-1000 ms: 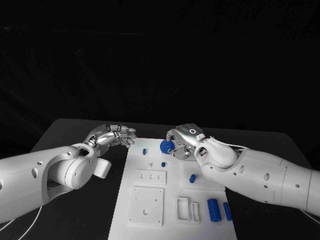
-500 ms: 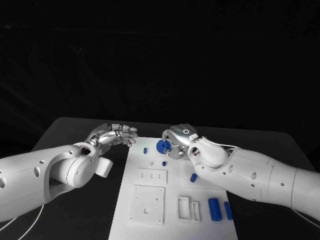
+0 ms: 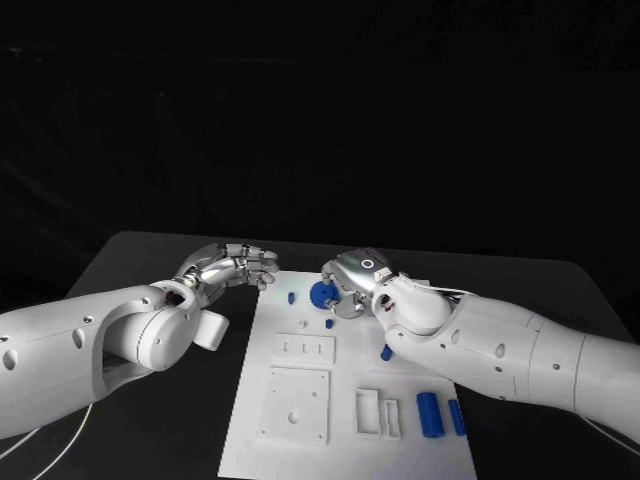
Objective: Assemble the parts on the task board
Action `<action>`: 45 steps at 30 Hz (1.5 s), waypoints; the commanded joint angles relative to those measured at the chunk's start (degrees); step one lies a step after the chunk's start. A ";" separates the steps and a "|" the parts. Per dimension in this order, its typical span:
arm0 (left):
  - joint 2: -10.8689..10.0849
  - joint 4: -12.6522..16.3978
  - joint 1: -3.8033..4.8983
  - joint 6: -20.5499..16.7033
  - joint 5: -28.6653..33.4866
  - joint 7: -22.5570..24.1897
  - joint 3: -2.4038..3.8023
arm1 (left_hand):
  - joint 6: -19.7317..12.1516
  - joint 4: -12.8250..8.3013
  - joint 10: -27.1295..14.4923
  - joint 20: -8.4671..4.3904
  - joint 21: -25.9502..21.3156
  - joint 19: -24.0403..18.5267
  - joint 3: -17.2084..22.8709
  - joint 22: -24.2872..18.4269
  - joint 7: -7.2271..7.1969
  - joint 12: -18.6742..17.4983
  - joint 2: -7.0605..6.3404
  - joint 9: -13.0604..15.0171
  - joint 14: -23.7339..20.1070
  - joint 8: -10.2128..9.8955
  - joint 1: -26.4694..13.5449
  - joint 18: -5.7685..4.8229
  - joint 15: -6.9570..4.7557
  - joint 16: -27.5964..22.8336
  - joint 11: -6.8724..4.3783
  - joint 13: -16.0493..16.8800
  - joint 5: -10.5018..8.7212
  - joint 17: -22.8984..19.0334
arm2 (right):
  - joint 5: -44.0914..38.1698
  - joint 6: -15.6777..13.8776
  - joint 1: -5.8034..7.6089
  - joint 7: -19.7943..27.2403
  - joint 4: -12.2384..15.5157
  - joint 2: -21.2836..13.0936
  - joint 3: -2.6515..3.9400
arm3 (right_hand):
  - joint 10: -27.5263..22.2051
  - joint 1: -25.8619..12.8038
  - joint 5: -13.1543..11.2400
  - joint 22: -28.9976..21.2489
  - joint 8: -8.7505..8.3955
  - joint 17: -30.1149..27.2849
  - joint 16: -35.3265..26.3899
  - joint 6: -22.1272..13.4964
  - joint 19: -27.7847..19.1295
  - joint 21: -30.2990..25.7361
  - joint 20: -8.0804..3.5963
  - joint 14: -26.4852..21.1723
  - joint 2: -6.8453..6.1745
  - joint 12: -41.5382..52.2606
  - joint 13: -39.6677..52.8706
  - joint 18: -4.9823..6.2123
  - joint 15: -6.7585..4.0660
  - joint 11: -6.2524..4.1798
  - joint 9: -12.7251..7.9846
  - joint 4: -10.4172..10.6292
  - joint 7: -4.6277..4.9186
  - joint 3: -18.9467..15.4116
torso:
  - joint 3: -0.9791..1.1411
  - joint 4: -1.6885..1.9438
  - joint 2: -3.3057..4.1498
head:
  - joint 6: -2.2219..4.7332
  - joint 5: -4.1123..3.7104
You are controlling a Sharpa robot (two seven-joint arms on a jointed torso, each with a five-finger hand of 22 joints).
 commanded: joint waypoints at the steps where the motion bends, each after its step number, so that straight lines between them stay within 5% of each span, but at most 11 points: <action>1: 0.19 0.08 0.09 0.42 -0.15 0.40 0.05 | -0.06 -0.17 0.27 0.02 0.19 -0.29 0.18 -0.05 0.02 -0.28 -0.40 0.10 0.38 -0.21 0.14 0.86 0.20 -0.19 0.25 -0.10 -0.22 0.08 | -0.62 2.10 -0.14 -0.13 -0.44 0.13 -0.23 | -0.70 0.70 0.37 0.73 -0.15 0.09 -0.31 0.15 -0.05 0.19 -0.48 0.13 0.01 -0.40 5.56 6.72 -0.28 -0.09 0.56 0.24 0.24 -0.11 | 0.06 -0.08 -0.02 | 0.00 0.12; 17: 0.26 0.03 0.09 0.40 -0.16 0.31 0.06 | -0.08 -0.15 0.27 0.03 0.21 -0.29 0.16 -0.08 0.04 -0.30 -0.43 0.12 0.39 -0.24 0.11 0.85 0.21 -0.22 0.26 -0.12 -0.23 0.11 | 1.05 2.65 -0.14 0.32 -0.81 0.46 -0.63 | -2.46 0.13 0.37 0.74 -3.65 0.22 -0.76 -5.70 -0.56 -0.03 -0.42 0.12 -0.70 -2.28 4.58 6.72 1.32 1.61 -0.87 -0.04 2.00 -2.06 | 0.06 -0.08 -0.04 | 0.14 0.35; 45: 0.03 0.02 0.09 0.43 -0.16 0.21 0.06 | -0.12 -0.15 0.24 0.02 0.25 -0.31 0.16 -0.12 0.06 -0.36 -0.47 0.15 0.40 -0.31 0.13 0.86 0.20 -0.29 0.28 -0.15 -0.23 0.16 | 1.31 2.29 -0.20 0.70 0.81 -0.55 -0.68 | -2.16 0.37 0.46 0.73 -2.95 0.37 -0.89 -4.23 -0.56 -0.07 -0.31 0.21 -0.63 -2.09 4.66 6.72 1.35 1.63 -0.73 0.16 2.02 -1.95 | 0.10 -0.11 -0.02 | -0.01 0.46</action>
